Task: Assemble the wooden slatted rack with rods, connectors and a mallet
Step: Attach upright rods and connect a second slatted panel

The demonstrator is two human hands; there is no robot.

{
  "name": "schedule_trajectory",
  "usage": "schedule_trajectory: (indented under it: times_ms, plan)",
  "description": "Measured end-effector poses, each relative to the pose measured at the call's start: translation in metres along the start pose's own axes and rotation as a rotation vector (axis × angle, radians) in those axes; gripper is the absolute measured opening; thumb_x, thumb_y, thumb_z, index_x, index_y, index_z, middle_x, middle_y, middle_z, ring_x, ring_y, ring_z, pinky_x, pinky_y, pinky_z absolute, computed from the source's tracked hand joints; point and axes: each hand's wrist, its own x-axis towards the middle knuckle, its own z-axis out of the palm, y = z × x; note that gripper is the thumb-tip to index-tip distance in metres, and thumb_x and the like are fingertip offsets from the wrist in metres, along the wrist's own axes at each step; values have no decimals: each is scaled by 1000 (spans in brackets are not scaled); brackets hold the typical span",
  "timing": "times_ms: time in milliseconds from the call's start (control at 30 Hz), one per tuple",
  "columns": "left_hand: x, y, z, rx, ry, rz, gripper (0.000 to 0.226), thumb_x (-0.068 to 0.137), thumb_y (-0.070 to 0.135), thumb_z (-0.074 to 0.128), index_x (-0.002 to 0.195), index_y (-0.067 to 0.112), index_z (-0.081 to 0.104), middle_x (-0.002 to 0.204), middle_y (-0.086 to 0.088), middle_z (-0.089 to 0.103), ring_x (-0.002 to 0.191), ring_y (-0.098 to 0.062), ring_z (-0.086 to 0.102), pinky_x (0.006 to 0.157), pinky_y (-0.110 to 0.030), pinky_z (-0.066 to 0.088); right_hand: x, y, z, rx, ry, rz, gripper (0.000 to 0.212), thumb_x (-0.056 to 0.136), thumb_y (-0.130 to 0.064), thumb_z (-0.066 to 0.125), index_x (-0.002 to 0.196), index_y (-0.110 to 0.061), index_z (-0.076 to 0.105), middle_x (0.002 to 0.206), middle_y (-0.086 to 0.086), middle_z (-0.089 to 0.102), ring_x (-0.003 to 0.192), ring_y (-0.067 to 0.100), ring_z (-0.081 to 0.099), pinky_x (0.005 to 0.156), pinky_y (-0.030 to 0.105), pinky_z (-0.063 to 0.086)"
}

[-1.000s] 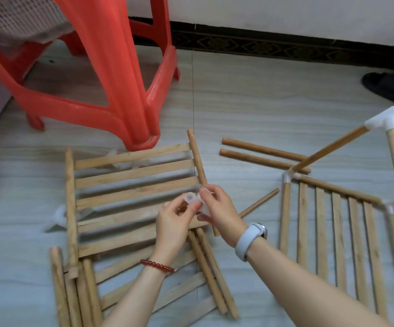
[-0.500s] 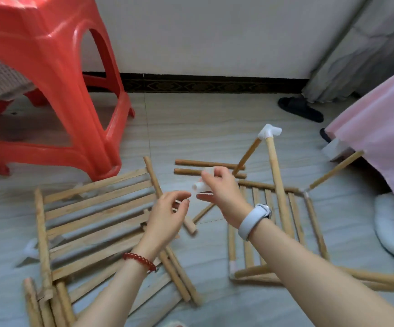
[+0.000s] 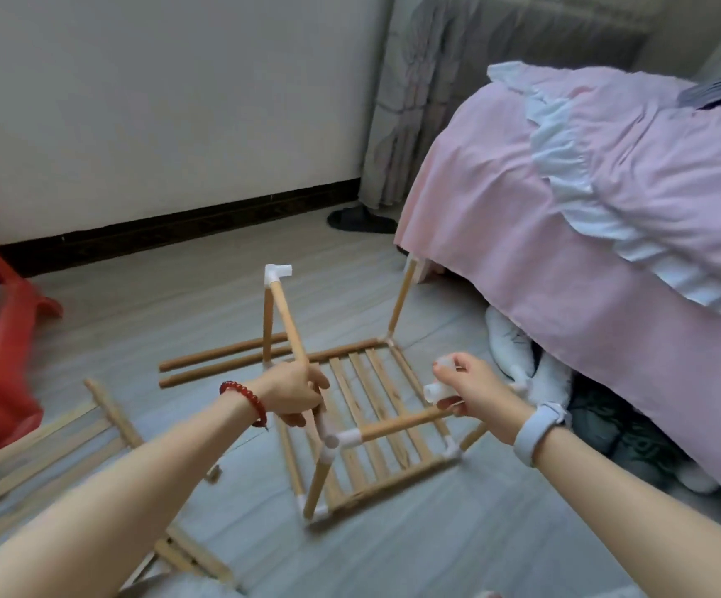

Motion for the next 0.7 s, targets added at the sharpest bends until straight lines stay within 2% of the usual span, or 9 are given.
schedule_trajectory:
  times_ms: [67,133,200,267,333,433,533,633,700]
  plan:
    - [-8,17,10,211,-72,77,40,94,9,45,131,20,53,99,1,62,72,-8,66,65,-21,56,-4,15,-28,-27,16,34,11,96,-19,50,87,-14,52,86,7,54,57,18,57,38,17,38]
    - [-17,41,36,465,-75,265,30,94,18,51,122,23,60,104,0,66,81,-10,62,73,-23,54,-5,27,-50,-40,38,37,15,96,-19,51,82,-15,52,84,7,56,57,19,58,47,22,43]
    - [-25,66,66,621,-38,440,22,95,31,53,111,22,64,99,3,65,84,-11,59,66,-23,50,-4,36,-65,-29,54,28,16,95,-18,53,80,-15,52,79,7,56,57,21,58,57,30,43]
    - [-19,85,82,791,53,568,31,92,46,51,106,23,66,93,4,57,87,-14,53,62,-24,43,-6,45,-76,-14,55,15,15,94,-16,54,79,-15,53,75,8,56,54,21,56,55,30,38]
    - [-2,86,80,859,117,631,46,86,61,48,109,26,65,97,5,49,95,-14,45,72,-26,39,-8,52,-82,10,57,5,14,94,-17,55,80,-16,56,73,7,55,53,20,54,53,28,36]
    - [12,73,66,977,56,518,76,75,79,22,105,24,63,99,6,54,97,-13,49,88,-29,37,-6,59,-87,54,29,23,16,95,-15,51,80,-14,56,69,6,51,49,15,48,45,23,31]
    - [12,68,72,1010,88,443,92,62,82,2,96,20,60,84,8,54,84,-14,59,81,-29,42,0,56,-88,141,24,23,18,96,-11,46,81,-10,55,70,9,49,49,14,44,40,20,31]
    - [10,83,99,957,193,391,90,63,82,1,87,19,60,77,7,57,72,-12,56,71,-28,42,-1,50,-91,216,34,10,12,96,-11,46,92,-7,57,74,8,49,54,15,44,46,21,33]
    - [11,101,119,878,246,291,81,71,82,11,80,18,59,75,4,60,68,-13,56,64,-28,40,-2,46,-91,230,25,-1,11,96,-9,46,93,-7,56,78,9,50,55,15,46,46,20,34]
